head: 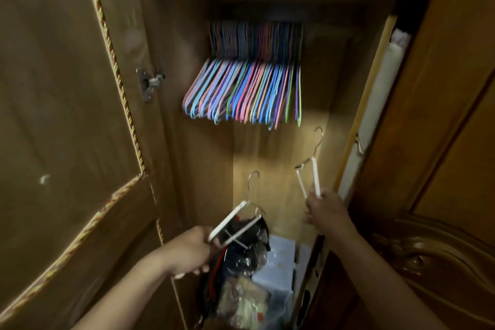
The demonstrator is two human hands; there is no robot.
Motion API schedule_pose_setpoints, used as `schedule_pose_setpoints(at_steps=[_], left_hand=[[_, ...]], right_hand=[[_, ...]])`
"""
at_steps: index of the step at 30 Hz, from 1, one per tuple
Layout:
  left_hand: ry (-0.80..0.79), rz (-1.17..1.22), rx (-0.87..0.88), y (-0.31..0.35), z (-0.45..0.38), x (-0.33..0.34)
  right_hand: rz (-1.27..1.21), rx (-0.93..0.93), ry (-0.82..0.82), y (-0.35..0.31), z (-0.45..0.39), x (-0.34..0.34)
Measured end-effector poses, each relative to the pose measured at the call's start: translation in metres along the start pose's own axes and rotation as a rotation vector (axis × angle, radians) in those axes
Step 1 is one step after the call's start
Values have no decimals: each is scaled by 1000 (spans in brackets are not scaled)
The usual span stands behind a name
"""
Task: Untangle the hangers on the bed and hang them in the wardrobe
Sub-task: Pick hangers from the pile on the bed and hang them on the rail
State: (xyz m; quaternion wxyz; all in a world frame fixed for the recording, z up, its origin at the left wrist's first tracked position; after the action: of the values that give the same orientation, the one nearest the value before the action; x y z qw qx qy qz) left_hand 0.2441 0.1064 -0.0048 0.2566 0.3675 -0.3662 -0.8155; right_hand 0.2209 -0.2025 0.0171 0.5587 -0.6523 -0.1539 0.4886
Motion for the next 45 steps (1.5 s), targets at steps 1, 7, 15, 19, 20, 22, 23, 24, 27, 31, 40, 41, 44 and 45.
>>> schedule_pose_setpoints(at_steps=[1, 7, 15, 19, 20, 22, 23, 24, 27, 31, 40, 41, 44, 45], left_hand=[[-51, 32, -2, 5, -5, -3], [-241, -54, 10, 60, -26, -40], [-214, -119, -19, 99, -53, -69], [-193, -100, -35, 104, -62, -80], [-190, -88, -36, 105, -62, -82], [-185, -65, -31, 105, -63, -84], [-185, -49, -30, 104, -64, -86], [-186, -36, -28, 102, -65, -86], [-203, -40, -44, 95, -68, -87], [-223, -49, -93, 85, -74, -88], [-267, 20, -96, 76, -79, -59], [-263, 61, -74, 78, -79, -54], [-271, 246, -7, 73, -77, -21], [-270, 298, 20, 74, -76, -7]], right_hand=[[10, -28, 19, -8, 4, -9], [86, -126, 204, -130, -9, -62], [209, -156, 336, -250, -82, -97], [153, -133, 261, -263, -110, -88], [124, -123, 217, -263, -113, -83], [109, -98, 138, -261, -117, -73], [152, -93, 130, -260, -119, -70], [208, -94, 143, -260, -120, -69], [376, -121, 182, -263, -125, -65], [462, -149, 169, -264, -134, -59], [281, -42, 421, -221, -98, -68], [210, -67, 534, -215, -77, -71], [145, -44, 577, -151, -26, -42], [154, 11, 452, -123, -14, -23]])
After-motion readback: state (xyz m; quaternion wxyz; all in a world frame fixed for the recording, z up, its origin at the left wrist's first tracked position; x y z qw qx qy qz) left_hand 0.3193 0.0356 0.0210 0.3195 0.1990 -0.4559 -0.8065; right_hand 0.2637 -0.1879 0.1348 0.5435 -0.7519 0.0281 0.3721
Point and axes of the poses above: each hand's wrist, its own z-axis away from the middle knuckle, its own x-axis out of the palm, y = z × x, the point moved 8 cm from there along -z, towards the middle knuckle, and after that the axes turned 14 degrees about z, right-handed, at the moved point
